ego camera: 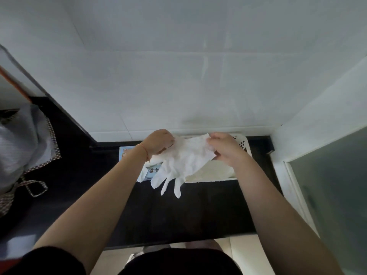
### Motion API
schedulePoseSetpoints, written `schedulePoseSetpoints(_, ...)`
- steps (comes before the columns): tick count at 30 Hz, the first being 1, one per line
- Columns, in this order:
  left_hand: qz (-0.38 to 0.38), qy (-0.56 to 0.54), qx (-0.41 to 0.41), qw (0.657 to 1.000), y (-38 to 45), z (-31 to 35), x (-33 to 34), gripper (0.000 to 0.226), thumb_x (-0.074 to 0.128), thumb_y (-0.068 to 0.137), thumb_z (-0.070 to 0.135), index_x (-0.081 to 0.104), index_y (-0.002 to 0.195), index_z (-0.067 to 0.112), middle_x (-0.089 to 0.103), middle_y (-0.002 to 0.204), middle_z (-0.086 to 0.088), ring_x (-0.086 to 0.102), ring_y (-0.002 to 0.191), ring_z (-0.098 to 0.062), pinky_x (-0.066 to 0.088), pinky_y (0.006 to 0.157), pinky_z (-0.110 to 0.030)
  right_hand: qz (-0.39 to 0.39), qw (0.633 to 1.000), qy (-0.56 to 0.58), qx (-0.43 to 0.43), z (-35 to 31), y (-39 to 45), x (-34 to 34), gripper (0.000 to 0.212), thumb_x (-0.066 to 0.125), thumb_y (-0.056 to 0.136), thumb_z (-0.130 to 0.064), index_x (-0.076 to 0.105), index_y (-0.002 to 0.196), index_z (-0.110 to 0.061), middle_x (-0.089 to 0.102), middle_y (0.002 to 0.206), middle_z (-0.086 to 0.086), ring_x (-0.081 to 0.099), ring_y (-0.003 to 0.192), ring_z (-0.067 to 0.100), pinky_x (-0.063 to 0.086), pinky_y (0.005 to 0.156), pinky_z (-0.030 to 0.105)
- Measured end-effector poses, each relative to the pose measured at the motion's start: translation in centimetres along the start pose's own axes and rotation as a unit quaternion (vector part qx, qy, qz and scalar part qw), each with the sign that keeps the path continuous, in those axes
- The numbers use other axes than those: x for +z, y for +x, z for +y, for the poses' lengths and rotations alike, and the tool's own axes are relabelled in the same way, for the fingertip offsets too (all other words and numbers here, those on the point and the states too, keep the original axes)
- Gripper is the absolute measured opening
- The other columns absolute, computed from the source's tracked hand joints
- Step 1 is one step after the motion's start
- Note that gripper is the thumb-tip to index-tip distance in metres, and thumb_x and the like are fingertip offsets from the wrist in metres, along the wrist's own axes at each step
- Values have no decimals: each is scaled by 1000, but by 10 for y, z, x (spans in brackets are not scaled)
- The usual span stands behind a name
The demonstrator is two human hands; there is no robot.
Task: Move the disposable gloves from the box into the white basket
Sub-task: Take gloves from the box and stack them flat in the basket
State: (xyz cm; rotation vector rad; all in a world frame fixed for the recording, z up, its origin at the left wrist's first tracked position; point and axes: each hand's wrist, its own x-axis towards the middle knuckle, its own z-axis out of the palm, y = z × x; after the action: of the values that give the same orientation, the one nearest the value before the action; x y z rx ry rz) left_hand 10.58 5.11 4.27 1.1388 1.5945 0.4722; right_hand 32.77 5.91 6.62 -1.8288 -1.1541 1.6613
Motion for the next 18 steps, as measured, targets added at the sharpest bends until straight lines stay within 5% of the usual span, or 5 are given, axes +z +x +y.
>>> schedulePoseSetpoints(3,8,78,-6,997,22,-5,28,8,50,88,14,57,85,12,53,71,-1,46,62,-18,36,53,-24,32,996,-87,-3,34,13,-12,34,54,91,-4,51,121,-18,61,97,10,53,62,16,48,51,27)
schedulePoseSetpoints(8,21,145,22,989,47,5,62,9,53,91,19,60,92,15,62,82,-1,53,73,-19,39,61,-26,20,996,-82,-35,68,25,-39,19,53,91,-1,58,100,-17,63,101,15,57,72,21,50,55,26)
schedulePoseSetpoints(14,37,203,52,977,68,16,92,21,50,92,23,63,108,22,67,103,-7,58,79,-23,43,61,-27,46,995,-76,-50,76,40,-74,28,48,95,-1,73,99,-11,63,97,-13,58,78,20,55,65,31)
schedulePoseSetpoints(18,111,351,102,924,71,20,111,36,49,95,21,52,130,21,58,127,-7,59,100,-28,51,77,-36,52,987,-140,-57,83,56,-93,34,45,95,-1,73,101,-19,66,99,-4,59,65,17,54,54,27)
